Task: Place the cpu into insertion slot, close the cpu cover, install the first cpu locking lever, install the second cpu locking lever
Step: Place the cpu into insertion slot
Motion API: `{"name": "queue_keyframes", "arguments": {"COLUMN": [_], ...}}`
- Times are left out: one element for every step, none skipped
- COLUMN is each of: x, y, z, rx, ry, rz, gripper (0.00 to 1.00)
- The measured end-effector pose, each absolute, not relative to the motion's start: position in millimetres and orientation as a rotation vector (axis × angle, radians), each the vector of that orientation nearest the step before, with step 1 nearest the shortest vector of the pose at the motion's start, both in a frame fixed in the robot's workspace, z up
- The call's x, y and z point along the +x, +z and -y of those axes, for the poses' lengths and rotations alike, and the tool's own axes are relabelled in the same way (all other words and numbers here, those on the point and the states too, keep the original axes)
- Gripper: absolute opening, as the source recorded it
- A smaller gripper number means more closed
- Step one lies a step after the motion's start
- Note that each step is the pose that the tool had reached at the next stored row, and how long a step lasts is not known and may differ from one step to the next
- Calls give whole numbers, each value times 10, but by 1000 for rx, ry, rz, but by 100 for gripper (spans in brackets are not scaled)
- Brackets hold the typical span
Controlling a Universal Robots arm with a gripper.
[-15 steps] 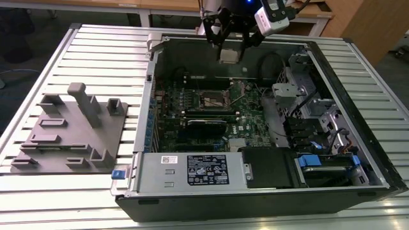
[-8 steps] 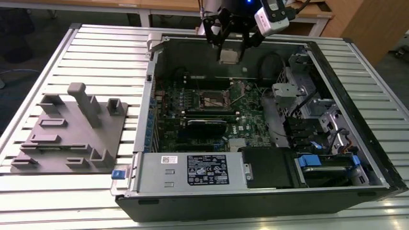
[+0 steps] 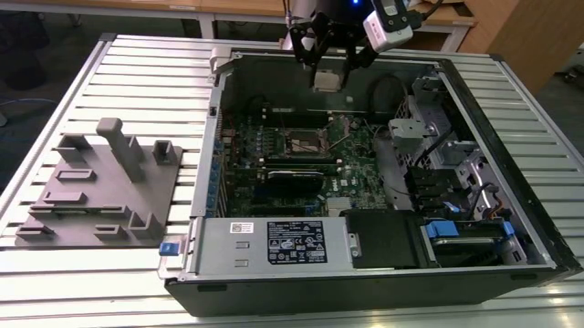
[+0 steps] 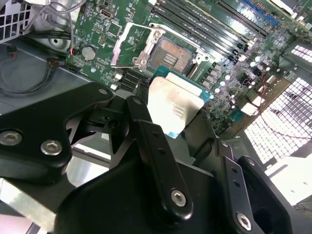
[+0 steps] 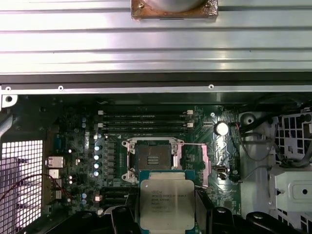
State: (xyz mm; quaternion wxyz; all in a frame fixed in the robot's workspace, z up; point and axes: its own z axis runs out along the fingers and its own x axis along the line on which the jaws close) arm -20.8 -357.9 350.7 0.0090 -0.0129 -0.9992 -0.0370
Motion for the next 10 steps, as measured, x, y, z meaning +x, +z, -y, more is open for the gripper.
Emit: {"name": "queue_keyframes", "arguments": {"x": [-208, -208, -207, -207, -208, -208, -208, -208, -208, -208], "y": [3505, 3504, 3501, 3499, 3496, 3492, 3489, 3485, 3482, 3478], "z": [3579, 3579, 3579, 3579, 3579, 3579, 3579, 3579, 3579, 3579], "rx": [-40, -40, -40, -40, -40, -40, -40, -40, -40, -40], "ry": [-115, -114, -113, -112, -111, -111, -110, -108, -107, -106], "rz": [3121, 3121, 3121, 3121, 3121, 3121, 3121, 3121, 3122, 3122], "gripper": [54, 54, 54, 54, 54, 54, 54, 54, 54, 54]}}
